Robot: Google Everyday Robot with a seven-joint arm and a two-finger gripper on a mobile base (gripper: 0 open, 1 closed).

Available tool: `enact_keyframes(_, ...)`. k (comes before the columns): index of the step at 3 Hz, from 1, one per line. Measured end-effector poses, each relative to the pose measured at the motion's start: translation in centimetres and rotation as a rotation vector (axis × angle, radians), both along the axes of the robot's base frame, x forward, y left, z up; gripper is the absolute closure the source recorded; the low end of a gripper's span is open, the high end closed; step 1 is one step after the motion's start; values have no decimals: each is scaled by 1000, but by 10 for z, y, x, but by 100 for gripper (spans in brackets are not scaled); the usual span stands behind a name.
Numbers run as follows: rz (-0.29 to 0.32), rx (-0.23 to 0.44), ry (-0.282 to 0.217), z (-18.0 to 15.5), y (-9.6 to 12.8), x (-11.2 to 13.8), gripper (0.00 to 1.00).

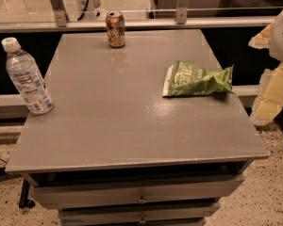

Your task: Move green jalapeno chip bag near blue plastic bottle

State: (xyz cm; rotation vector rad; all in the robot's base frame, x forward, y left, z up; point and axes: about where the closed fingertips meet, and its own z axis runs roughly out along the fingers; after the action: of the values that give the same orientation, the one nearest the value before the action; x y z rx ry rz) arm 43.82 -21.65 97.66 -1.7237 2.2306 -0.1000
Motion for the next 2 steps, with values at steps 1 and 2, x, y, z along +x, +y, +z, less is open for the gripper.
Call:
enact_keyframes(1,0,0,0,0,0,0,0)
enact_keyframes(2,5,15,-21,-1,1,3,0)
